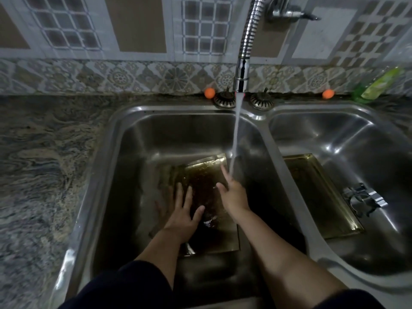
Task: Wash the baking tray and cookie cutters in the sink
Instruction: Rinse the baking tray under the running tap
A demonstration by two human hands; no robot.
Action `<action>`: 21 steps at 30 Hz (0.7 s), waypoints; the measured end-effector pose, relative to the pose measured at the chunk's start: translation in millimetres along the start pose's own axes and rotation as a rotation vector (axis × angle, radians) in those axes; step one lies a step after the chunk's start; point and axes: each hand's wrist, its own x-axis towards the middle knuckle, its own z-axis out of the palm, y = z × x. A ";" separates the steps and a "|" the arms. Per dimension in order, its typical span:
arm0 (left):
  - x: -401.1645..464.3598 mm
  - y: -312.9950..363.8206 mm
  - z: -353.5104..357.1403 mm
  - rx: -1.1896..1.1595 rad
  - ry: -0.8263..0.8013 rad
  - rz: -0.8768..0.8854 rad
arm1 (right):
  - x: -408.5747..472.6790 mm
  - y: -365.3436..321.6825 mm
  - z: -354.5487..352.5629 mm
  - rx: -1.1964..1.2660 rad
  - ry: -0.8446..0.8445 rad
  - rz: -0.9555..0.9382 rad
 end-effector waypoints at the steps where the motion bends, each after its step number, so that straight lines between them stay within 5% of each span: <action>1: 2.8 6.4 0.6 -0.015 0.004 0.043 | -0.7 -2.7 -1.2 -0.033 0.030 -0.036; 14: 34.9 71.8 -65.1 -0.033 0.301 0.259 | -14.9 -33.3 -53.6 0.085 0.175 -0.236; 21: -7.7 73.8 -52.5 0.090 0.272 0.298 | -8.0 -41.0 -77.5 0.155 0.401 -0.184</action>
